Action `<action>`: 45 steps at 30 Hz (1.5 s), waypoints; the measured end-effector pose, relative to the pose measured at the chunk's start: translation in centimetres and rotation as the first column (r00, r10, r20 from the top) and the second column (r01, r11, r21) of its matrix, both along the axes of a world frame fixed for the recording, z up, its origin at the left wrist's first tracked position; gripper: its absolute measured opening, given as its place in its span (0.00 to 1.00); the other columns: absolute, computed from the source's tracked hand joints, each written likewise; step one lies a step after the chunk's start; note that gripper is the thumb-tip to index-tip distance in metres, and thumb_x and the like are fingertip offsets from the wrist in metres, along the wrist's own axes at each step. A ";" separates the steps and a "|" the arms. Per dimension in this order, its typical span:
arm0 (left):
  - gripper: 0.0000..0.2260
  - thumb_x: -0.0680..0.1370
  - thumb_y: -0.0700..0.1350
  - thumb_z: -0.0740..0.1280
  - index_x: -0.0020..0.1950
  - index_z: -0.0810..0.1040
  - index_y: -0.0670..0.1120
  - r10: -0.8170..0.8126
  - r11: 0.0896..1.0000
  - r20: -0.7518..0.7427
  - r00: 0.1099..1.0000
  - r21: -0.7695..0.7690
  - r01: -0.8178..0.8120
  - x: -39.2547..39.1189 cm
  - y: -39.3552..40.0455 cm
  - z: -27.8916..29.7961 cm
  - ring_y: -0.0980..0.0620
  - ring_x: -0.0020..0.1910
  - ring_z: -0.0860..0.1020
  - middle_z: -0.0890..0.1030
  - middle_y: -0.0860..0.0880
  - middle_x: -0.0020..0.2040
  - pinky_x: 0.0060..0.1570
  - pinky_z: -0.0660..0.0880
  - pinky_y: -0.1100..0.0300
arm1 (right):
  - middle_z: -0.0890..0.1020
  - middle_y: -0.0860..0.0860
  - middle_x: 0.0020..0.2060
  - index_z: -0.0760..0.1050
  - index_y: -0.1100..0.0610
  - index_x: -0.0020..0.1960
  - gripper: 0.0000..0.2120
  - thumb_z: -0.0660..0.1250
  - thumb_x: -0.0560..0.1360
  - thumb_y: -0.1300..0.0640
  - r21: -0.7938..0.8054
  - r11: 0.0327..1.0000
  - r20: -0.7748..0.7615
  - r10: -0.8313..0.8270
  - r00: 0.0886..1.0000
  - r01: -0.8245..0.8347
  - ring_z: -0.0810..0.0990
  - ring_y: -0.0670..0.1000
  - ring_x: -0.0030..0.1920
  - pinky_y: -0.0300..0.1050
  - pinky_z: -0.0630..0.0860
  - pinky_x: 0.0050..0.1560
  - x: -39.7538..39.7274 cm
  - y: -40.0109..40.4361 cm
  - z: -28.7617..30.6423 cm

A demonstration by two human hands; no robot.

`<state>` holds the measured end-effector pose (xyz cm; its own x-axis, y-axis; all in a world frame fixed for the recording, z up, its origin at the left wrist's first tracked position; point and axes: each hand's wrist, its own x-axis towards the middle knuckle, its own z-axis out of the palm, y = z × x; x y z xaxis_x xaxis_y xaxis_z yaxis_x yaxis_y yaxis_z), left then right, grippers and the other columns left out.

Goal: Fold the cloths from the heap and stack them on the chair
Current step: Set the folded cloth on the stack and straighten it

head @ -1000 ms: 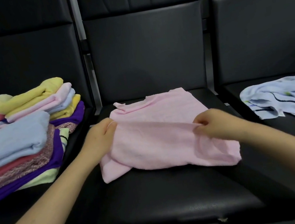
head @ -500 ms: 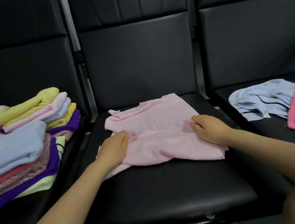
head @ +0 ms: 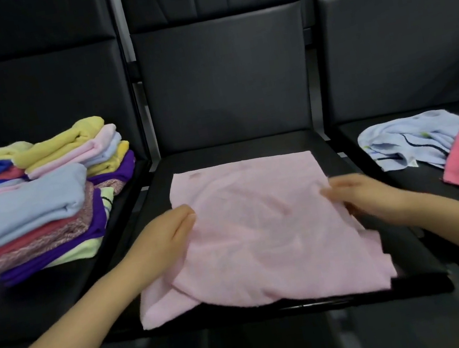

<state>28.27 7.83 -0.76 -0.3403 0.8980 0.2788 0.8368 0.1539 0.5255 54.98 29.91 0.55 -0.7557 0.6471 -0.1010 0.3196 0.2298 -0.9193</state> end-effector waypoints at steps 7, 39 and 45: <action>0.07 0.83 0.45 0.57 0.50 0.74 0.53 0.097 0.995 0.011 0.995 0.026 -0.098 -3.3 3.1 4.7 0.59 0.45 0.76 0.78 0.56 0.45 0.42 0.71 0.64 | 0.83 0.47 0.31 0.79 0.57 0.43 0.10 0.62 0.79 0.56 -0.329 0.889 -0.358 -0.430 0.829 0.319 0.81 0.47 0.35 0.43 0.73 0.38 -2.3 2.4 6.0; 0.08 0.77 0.44 0.68 0.55 0.79 0.48 0.349 0.923 -0.020 0.937 -0.165 -0.347 -13.6 13.9 -2.4 0.47 0.53 0.76 0.78 0.49 0.52 0.52 0.72 0.56 | 0.74 0.51 0.29 0.75 0.59 0.35 0.11 0.67 0.75 0.57 0.491 0.836 0.115 -0.340 0.934 0.244 0.70 0.50 0.32 0.43 0.66 0.33 -10.1 13.4 -4.1; 0.07 0.79 0.44 0.67 0.48 0.82 0.42 0.400 0.893 0.192 0.896 0.137 -0.428 -12.0 10.1 1.9 0.46 0.45 0.77 0.80 0.46 0.43 0.42 0.71 0.57 | 0.59 0.50 0.23 0.59 0.55 0.27 0.23 0.67 0.77 0.56 0.260 0.856 -0.248 -0.388 0.888 0.446 0.58 0.47 0.25 0.38 0.56 0.26 -9.1 9.3 -0.9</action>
